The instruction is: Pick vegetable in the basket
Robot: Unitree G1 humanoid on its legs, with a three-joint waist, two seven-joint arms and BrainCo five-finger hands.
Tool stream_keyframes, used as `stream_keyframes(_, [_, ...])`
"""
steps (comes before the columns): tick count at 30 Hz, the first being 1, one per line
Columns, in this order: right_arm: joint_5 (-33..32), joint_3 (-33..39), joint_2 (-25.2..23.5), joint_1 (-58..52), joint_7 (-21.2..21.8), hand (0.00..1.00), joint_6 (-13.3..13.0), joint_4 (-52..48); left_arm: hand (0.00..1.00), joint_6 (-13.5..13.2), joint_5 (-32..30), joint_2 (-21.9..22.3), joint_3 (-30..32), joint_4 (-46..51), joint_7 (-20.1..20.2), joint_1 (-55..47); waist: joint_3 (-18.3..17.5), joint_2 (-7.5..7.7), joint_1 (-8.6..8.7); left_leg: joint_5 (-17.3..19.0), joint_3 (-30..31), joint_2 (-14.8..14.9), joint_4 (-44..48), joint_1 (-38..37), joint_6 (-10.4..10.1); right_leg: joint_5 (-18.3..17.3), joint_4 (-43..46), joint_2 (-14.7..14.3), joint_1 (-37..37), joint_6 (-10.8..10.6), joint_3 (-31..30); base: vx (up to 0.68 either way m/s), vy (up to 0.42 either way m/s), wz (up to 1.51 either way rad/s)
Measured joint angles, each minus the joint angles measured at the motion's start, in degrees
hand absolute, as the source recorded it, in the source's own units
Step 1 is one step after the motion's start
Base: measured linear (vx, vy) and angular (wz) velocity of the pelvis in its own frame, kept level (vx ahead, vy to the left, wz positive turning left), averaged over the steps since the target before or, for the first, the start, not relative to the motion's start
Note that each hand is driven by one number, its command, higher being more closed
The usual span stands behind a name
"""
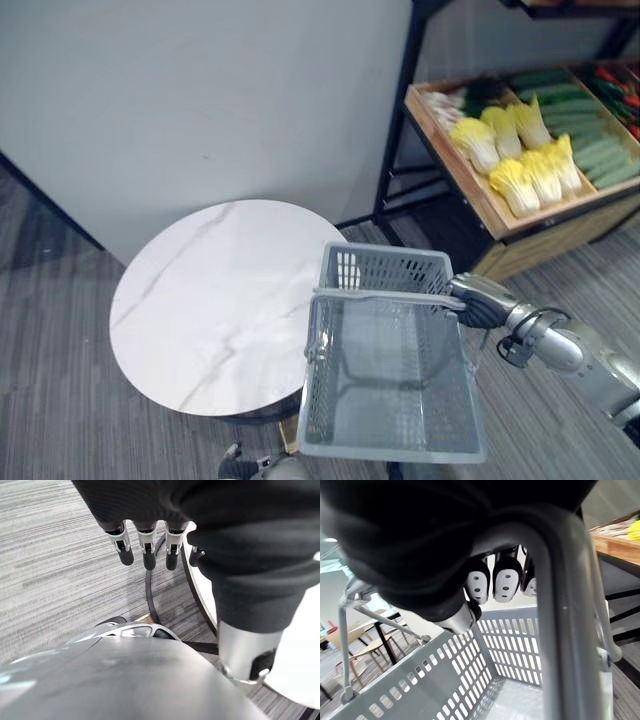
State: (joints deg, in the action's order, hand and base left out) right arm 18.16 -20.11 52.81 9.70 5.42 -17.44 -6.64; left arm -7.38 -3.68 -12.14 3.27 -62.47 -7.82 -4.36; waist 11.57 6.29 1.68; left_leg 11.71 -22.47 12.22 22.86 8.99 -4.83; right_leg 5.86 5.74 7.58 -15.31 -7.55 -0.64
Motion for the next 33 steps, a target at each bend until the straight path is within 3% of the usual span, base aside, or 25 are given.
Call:
stream_keyframes(1, [0.18,-0.50,-1.59,0.00,-0.12,1.00,0.67,0.76,0.00,0.04,-0.14,-1.09,-0.87,0.29,0.34,0.25,-0.27,0.80,-0.32,0.14,-1.58,-2.85,-1.01,0.56,0.98,-0.59,-6.15,1.66,0.34,-0.71,0.69,-0.26,0.244,-1.16])
stream_keyframes(2, [0.93,-0.85,-1.82,0.20,-0.11,1.00,0.91,0.89,0.00,0.05,-0.82,-0.80,-1.07,-0.17,0.36,0.38,-0.29,-0.33,-0.43,0.30,-4.18,-2.39,-3.65,-0.56,3.70,-1.88,-6.94,1.47,0.50,0.61,4.26,-0.18,0.212,-1.63])
stream_keyframes(3, [2.16,-3.10,-3.45,1.94,-0.13,1.00,0.76,2.43,0.00,0.19,-2.09,-0.46,-0.50,-1.00,0.24,0.60,0.14,-0.85,-1.11,-0.07,-10.03,-0.02,-4.35,-1.77,4.76,-3.65,4.51,2.83,-2.95,8.89,13.31,-0.19,0.232,-1.77])
stream_keyframes(4, [2.22,-5.62,-3.77,3.47,-0.12,1.00,0.64,4.68,0.00,0.21,-2.09,-0.27,-0.66,-1.27,0.25,0.33,0.46,-1.57,-1.69,0.51,-13.40,1.74,-3.90,-3.69,5.51,-6.15,17.97,4.76,-3.13,12.37,20.63,-0.17,0.235,-1.68])
stream_keyframes(6, [2.21,-6.50,-5.17,4.28,-0.12,1.00,0.44,7.90,0.00,0.27,-2.15,-0.67,-1.95,-1.29,0.50,-0.43,0.25,-1.64,-2.73,0.50,-18.59,2.15,-5.77,-7.56,5.76,-8.74,25.49,7.98,2.39,13.76,29.36,-0.13,0.209,-1.49])
stream_keyframes(8, [2.44,-7.30,-6.68,8.13,-0.12,1.00,0.40,10.36,0.00,0.37,-2.08,-0.76,-1.87,-1.76,0.67,-0.42,-0.75,-1.00,-3.87,0.11,-26.72,3.02,-6.69,-9.21,5.99,-10.88,26.44,10.24,7.07,12.23,33.15,-0.14,0.106,-1.92])
stream_keyframes(10, [3.71,-7.38,-7.06,9.58,-0.16,1.00,0.38,10.57,0.00,0.36,-2.08,-0.65,-1.80,-2.33,1.05,-0.32,-0.99,-0.94,-3.87,-0.59,-30.94,3.68,-6.90,-9.09,6.07,-10.48,25.04,10.98,8.24,11.09,33.42,-0.12,-0.006,-1.51])
stream_keyframes(11, [4.34,-7.41,-7.60,9.58,-0.26,1.00,0.43,10.65,0.00,0.37,-2.05,-0.55,-1.59,-2.55,1.40,-0.27,-1.32,-0.66,-3.59,-1.75,-34.22,3.85,-7.69,-9.07,6.02,-11.20,20.44,10.90,9.80,7.01,33.50,-0.11,-0.067,-1.25])
stream_keyframes(14, [4.56,-7.75,-8.37,9.57,-0.28,1.00,0.61,11.78,0.00,0.37,-2.06,-0.06,-0.75,-3.11,1.65,0.10,-1.62,-0.42,-3.47,-3.57,-39.19,4.33,-8.12,-9.06,5.70,-12.72,10.97,8.76,10.77,3.64,33.87,-0.10,-0.195,-0.93])
stream_keyframes(16, [6.74,-8.22,-8.31,9.35,-0.29,1.00,0.85,12.72,0.00,0.44,-2.06,1.09,-0.01,-3.73,1.51,0.29,-2.29,-2.59,-3.54,-4.96,-41.46,6.64,-7.63,-8.87,4.88,-11.39,5.56,5.10,11.15,3.37,33.08,-0.11,-0.357,-0.81])
stream_keyframes(17, [7.63,-8.49,-8.05,7.64,-0.28,1.00,0.91,13.06,0.00,0.48,-2.10,1.90,-0.11,-3.71,1.60,0.09,-3.22,-4.42,-3.05,-6.75,-41.59,8.95,-7.18,-9.26,4.38,-9.85,1.84,1.57,12.82,4.38,32.78,-0.06,-0.264,-0.37])
stream_keyframes(20, [8.97,-8.60,-7.86,6.63,-0.29,1.00,0.99,13.63,0.00,0.40,-2.16,2.06,-0.06,-3.42,1.69,0.05,-3.69,-5.27,-2.85,-7.83,-40.93,14.17,-1.29,-9.19,4.51,-9.19,-0.80,-1.99,14.44,5.42,31.93,-0.04,-0.233,-0.30])
stream_keyframes(22, [9.00,-9.04,-7.78,6.75,-0.32,1.00,0.98,14.65,0.00,0.39,-2.04,1.90,0.47,-3.07,1.71,-0.47,-3.64,-5.29,-3.48,-11.39,-34.97,18.94,6.74,-8.48,5.95,-8.62,-2.44,-4.18,15.94,6.67,28.78,-0.05,-0.258,-0.67])
stream_keyframes(23, [8.99,-9.23,-7.79,6.82,-0.46,1.00,0.95,14.86,0.00,0.30,-1.95,1.91,0.71,-2.84,1.68,-0.79,-3.61,-5.25,-3.52,-12.77,-31.22,19.34,8.78,-7.67,6.20,-8.34,-3.07,-4.38,16.52,7.10,27.74,-0.04,-0.153,-0.80])
stream_keyframes(24, [9.00,-9.81,-7.83,7.26,-1.18,1.00,0.91,16.26,0.00,-0.13,-1.68,2.21,0.96,-2.27,1.55,-1.53,-3.28,-4.55,-3.95,-10.89,-21.38,17.54,11.55,-4.70,3.47,-7.92,-3.69,-4.24,16.78,7.73,24.90,-0.05,-0.101,-1.00])
stream_keyframes(25, [9.00,-10.61,-7.93,8.67,-1.33,1.00,0.92,18.49,0.00,-0.80,-1.48,2.89,1.13,-1.78,1.40,-1.97,-3.19,-4.81,-4.09,-7.25,-11.05,13.08,11.83,-2.38,1.99,-7.73,-4.08,-3.73,16.43,8.09,22.17,-0.05,-0.048,-1.05])
stream_keyframes(26, [9.12,-10.99,-7.91,9.35,-1.35,1.00,0.92,19.51,0.00,-0.90,-1.41,3.22,1.11,-1.56,1.38,-2.18,-3.09,-5.05,-4.13,-6.06,-7.09,10.90,11.18,-1.69,1.36,-7.66,-4.61,-3.70,16.42,8.13,20.97,-0.04,-0.004,-1.18])
stream_keyframes(28, [10.25,-11.48,-7.85,10.65,-1.73,1.00,0.95,22.91,0.00,-1.24,-1.00,4.46,1.01,-1.10,1.38,-2.89,-2.71,-6.26,-4.98,-4.11,3.10,3.78,2.82,-1.04,0.12,-7.28,-5.63,-4.12,15.99,8.49,17.12,-0.02,0.052,-1.08])
stream_keyframes(30, [10.95,-11.51,-7.55,10.65,-2.50,1.00,0.99,24.19,0.00,-1.32,-0.92,4.89,0.98,-0.71,1.45,-3.02,-2.53,-7.25,-5.06,-4.95,7.94,1.14,-6.08,-0.94,-0.47,-7.12,-5.47,-4.96,15.38,8.26,15.71,0.02,0.115,-0.68])
stream_keyframes(33, [11.34,-11.46,-7.02,10.68,-3.09,1.00,1.21,27.93,0.00,-1.37,-0.89,5.59,1.01,-0.16,1.90,-2.98,-1.94,-8.64,-5.70,-11.18,12.11,-0.91,-14.92,-1.56,-1.22,-6.41,-5.23,-5.68,14.25,6.88,12.45,0.08,0.184,-0.50])
